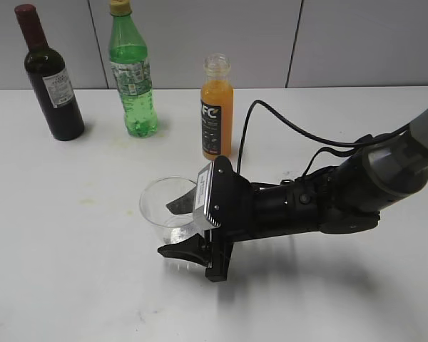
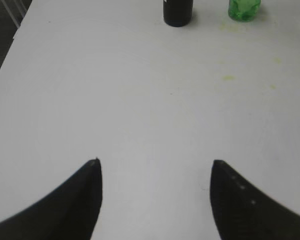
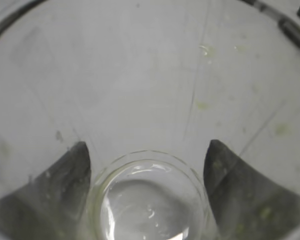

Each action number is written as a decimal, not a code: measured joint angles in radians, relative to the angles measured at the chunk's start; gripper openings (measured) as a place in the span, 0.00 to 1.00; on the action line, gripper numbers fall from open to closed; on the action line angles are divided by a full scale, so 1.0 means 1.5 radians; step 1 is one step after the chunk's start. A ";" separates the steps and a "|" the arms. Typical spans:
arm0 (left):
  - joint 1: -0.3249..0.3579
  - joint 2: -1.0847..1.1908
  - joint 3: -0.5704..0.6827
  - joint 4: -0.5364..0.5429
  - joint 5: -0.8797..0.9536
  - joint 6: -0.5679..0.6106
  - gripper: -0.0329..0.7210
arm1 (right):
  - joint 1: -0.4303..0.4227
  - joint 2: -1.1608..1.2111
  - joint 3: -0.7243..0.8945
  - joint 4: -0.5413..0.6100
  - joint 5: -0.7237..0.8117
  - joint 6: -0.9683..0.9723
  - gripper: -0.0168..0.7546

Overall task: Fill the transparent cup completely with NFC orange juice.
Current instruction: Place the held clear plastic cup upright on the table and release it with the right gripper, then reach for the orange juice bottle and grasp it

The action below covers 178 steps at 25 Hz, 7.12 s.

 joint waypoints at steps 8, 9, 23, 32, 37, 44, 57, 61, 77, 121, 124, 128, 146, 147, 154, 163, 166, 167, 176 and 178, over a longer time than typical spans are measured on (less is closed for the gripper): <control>0.000 0.000 0.000 0.000 0.000 0.000 0.73 | 0.009 0.000 -0.014 -0.002 -0.008 0.000 0.71; 0.000 0.000 0.000 0.000 0.000 0.000 0.73 | 0.013 0.000 -0.016 -0.002 -0.008 0.000 0.71; 0.000 0.000 0.000 0.000 0.000 0.000 0.73 | 0.020 0.009 -0.019 0.014 0.066 0.019 0.71; 0.000 0.000 0.000 0.000 0.000 0.000 0.73 | 0.020 -0.012 -0.019 0.066 0.151 0.051 0.87; 0.000 0.000 0.000 0.000 0.000 0.000 0.73 | 0.020 -0.067 -0.019 0.059 0.284 0.100 0.87; 0.000 0.000 0.000 0.000 0.000 0.000 0.73 | 0.020 -0.152 -0.018 -0.161 0.340 0.327 0.86; 0.000 0.000 0.000 0.000 0.000 0.000 0.73 | -0.063 -0.365 0.049 -0.503 0.403 0.720 0.82; 0.000 0.000 0.000 0.000 0.000 0.000 0.73 | -0.106 -0.428 0.050 -0.504 0.512 0.824 0.81; 0.000 0.000 0.000 0.000 0.000 0.000 0.73 | -0.188 -0.381 -0.299 0.437 1.174 0.026 0.69; 0.000 0.000 0.000 0.000 0.000 0.000 0.73 | -0.289 -1.430 0.250 0.768 1.336 -0.119 0.68; 0.000 0.000 0.000 0.000 0.000 0.000 0.73 | -0.289 -1.456 0.250 0.770 1.333 -0.126 0.68; 0.000 0.000 0.000 0.000 0.000 0.000 0.73 | -0.289 -1.459 0.252 0.773 1.317 -0.152 0.68; 0.000 0.000 0.000 0.000 0.000 0.000 0.73 | -0.289 -1.460 0.261 0.773 1.316 -0.159 0.68; 0.000 0.000 0.000 0.000 0.000 0.000 0.73 | -0.289 -1.460 0.261 0.773 1.316 -0.159 0.68; 0.000 0.003 -0.002 -0.017 -0.007 0.000 0.85 | -0.289 -1.460 0.261 0.773 1.316 -0.159 0.68; 0.000 0.140 -0.019 -0.126 -0.195 0.131 0.92 | -0.289 -1.460 0.261 0.773 1.316 -0.159 0.68; 0.000 0.239 -0.019 -0.223 -0.270 0.258 0.91 | -0.289 -1.460 0.261 0.773 1.316 -0.159 0.68; 0.000 0.276 -0.019 -0.260 -0.298 0.296 0.91 | -0.289 -1.460 0.261 0.773 1.316 -0.159 0.68; 0.004 0.596 -0.082 -0.742 -0.336 0.833 0.89 | -0.289 -1.460 0.261 0.775 1.316 -0.159 0.68; 0.011 0.669 -0.118 -0.846 -0.293 0.951 0.88 | -0.289 -1.460 0.261 0.776 1.316 -0.159 0.68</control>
